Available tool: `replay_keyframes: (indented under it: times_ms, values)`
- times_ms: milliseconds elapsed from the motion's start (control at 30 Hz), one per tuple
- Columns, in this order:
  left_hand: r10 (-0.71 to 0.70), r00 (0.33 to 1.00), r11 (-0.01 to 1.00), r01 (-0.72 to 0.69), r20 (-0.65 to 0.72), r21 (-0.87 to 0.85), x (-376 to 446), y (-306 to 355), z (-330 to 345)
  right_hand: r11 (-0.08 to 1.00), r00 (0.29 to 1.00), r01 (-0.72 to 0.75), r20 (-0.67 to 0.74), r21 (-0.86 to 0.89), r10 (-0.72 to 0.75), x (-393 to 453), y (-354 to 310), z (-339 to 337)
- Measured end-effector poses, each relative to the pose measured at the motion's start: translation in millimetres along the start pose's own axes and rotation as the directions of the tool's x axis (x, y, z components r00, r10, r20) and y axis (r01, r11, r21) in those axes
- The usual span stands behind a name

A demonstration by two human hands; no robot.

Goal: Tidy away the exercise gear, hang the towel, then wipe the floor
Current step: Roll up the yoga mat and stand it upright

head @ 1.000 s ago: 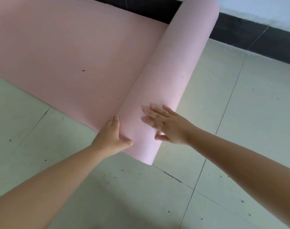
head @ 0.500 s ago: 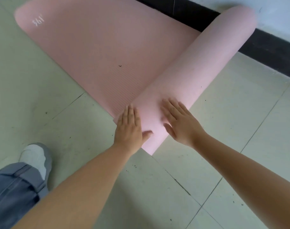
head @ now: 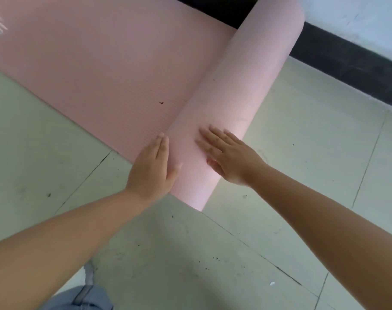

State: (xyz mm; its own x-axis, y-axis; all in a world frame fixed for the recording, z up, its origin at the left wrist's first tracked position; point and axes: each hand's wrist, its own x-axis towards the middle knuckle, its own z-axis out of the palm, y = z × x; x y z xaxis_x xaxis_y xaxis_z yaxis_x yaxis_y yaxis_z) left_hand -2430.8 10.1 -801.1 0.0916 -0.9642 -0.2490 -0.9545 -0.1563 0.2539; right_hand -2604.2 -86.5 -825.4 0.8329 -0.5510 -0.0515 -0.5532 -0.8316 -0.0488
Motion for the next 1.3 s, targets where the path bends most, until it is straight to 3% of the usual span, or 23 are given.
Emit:
replay_keyframes:
  times_ms: [100,167,400,500,600,700,867,967,1033,1133,1233,1300]
  values:
    - [-0.149,0.982,0.978,0.164,0.117,-0.131,-3,-1,0,1.000,0.999,-0.016,0.042,-0.024,0.017,37,-12,-9]
    - [-0.173,0.976,0.971,0.192,0.132,-0.142,2,-13,1,0.996,0.995,-0.025,0.092,-0.082,0.033,55,-19,-16]
    - [-0.014,0.974,0.975,0.064,0.227,-0.213,38,-74,-22,0.988,0.994,-0.085,0.062,-0.131,0.094,55,-33,-29]
    - [0.014,0.966,0.969,0.050,0.257,-0.244,54,-107,-34,0.986,0.999,-0.017,0.031,-0.166,0.022,38,-43,-27]
    - [-0.018,0.960,0.967,0.087,0.279,-0.238,62,-139,-46,0.968,0.990,0.121,0.102,-0.220,-0.101,41,-63,-26]
    - [-0.058,0.950,0.955,0.143,0.308,-0.261,68,-161,-54,0.965,0.982,0.157,0.136,-0.211,-0.131,61,-78,-25]
    - [-0.062,0.976,0.915,0.139,0.209,-0.379,60,-186,-59,0.960,0.980,0.194,0.086,-0.202,-0.180,104,-87,-22]
    - [-0.060,0.998,0.914,0.046,-0.021,-0.402,38,-196,-56,0.964,0.973,0.211,0.127,-0.163,-0.192,147,-95,-27]
    - [-0.122,0.985,0.921,0.068,-0.119,-0.383,19,-201,-47,0.958,0.955,0.237,0.220,-0.160,-0.199,180,-106,-40]
    - [-0.277,0.958,0.856,0.208,-0.080,-0.474,3,-196,-40,0.989,0.932,0.134,0.349,-0.069,-0.102,218,-119,-52]
    - [-0.417,0.908,0.731,0.304,-0.048,-0.611,5,-187,-39,0.999,0.968,0.025,0.248,0.034,-0.033,233,-127,-51]
    - [-0.456,0.887,0.712,0.315,-0.072,-0.628,13,-187,-40,0.997,0.995,0.041,0.091,0.068,-0.047,230,-130,-47]
